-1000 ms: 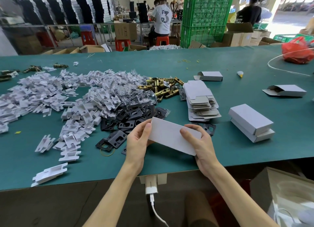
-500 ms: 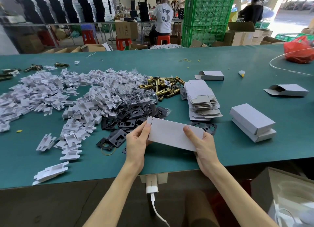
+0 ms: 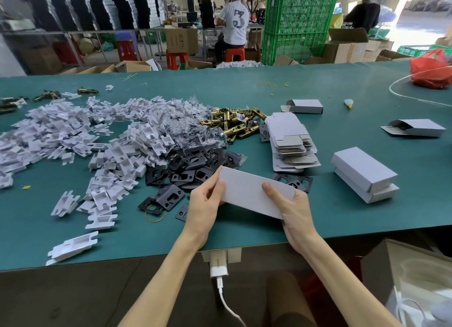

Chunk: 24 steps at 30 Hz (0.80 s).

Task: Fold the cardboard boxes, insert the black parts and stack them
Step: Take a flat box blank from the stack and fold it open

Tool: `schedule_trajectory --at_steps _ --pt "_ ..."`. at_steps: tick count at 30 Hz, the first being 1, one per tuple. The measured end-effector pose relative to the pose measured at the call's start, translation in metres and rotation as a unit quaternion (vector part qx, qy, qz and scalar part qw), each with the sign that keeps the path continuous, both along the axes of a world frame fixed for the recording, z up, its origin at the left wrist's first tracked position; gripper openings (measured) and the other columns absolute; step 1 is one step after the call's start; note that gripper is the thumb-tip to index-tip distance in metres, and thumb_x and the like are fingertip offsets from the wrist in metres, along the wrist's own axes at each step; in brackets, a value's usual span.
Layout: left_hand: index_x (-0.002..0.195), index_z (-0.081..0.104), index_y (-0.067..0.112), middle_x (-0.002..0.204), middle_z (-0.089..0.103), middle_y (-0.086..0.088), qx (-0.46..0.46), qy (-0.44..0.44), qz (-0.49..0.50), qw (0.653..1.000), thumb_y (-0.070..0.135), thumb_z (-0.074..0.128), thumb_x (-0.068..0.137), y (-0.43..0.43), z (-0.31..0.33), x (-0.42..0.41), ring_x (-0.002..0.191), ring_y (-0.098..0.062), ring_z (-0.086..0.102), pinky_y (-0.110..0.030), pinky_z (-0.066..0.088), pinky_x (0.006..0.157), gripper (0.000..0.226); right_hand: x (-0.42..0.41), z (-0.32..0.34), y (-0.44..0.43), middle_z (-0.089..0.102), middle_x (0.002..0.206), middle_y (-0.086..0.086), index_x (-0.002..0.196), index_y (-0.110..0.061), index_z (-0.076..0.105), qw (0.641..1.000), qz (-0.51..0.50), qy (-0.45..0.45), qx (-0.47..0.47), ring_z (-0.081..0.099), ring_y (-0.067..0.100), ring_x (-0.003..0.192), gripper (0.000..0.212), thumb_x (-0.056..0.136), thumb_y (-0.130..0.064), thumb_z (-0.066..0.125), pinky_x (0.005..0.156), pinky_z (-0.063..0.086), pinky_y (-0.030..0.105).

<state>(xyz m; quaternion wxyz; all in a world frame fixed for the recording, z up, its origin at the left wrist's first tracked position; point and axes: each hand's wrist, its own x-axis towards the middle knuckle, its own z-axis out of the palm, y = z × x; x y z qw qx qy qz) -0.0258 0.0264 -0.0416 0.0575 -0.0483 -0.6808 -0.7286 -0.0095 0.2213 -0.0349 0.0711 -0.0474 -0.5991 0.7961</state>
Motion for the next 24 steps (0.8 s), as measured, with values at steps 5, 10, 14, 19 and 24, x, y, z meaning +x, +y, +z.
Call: schedule_trajectory --at_steps 5,10,14,19,24 --pt "0.159 0.037 0.013 0.153 0.052 0.01 -0.105 0.02 -0.02 0.994 0.022 0.048 0.11 0.002 0.001 -0.001 0.14 -0.004 0.05 -0.039 0.038 0.121 0.052 0.0 0.001 -0.001 0.078 0.096 0.009 0.087 -0.015 0.08 1.0 -0.001 0.005 -0.016 0.074 0.02 0.084 0.035 0.067 -0.043 0.087 0.066 0.059 0.026" --pt "0.15 0.054 0.018 0.137 0.067 0.012 -0.032 0.0 0.027 0.999 0.022 0.051 0.109 0.002 0.002 0.0 0.128 -0.008 0.06 -0.038 0.048 0.114 0.041 0.002 0.006 -0.005 0.078 0.097 0.004 0.089 -0.018 0.08 0.999 0.026 0.01 0.015 0.073 0.015 0.087 0.058 0.073 -0.073 0.072 0.07 0.057 0.022" --pt "0.14 0.062 0.018 0.131 0.069 0.0 0.071 -0.019 0.074 0.995 0.023 0.051 0.11 -0.001 0.003 -0.001 0.101 -0.013 0.07 -0.037 0.062 0.082 0.032 0.003 0.009 0.001 0.074 0.113 0.013 0.104 -0.012 0.07 0.996 0.017 0.041 -0.077 0.073 0.027 0.098 0.044 0.094 -0.053 0.057 0.074 0.06 0.032" --pt "0.119 0.073 0.023 0.103 0.073 -0.009 -0.011 0.003 0.061 0.998 0.025 0.05 0.11 0.002 0.005 0.005 0.049 -0.019 0.055 -0.028 0.043 0.036 0.025 0.005 0.011 -0.004 0.057 0.144 -0.003 0.151 -0.028 0.04 0.974 0.121 0.118 0.149 0.059 0.01 0.126 0.08 0.082 -0.012 0.077 0.085 0.056 0.026" --pt "0.088 0.078 0.016 0.059 0.069 -0.012 -0.075 -0.006 0.016 0.997 0.041 0.034 0.113 0.01 0.01 0.01 0.039 -0.017 0.056 -0.024 0.035 0.034 0.056 0.004 0.007 -0.009 0.072 0.12 -0.001 0.123 -0.022 0.068 0.957 0.121 0.111 0.239 0.068 0.016 0.11 0.044 0.084 -0.006 0.08 0.092 0.057 0.047"
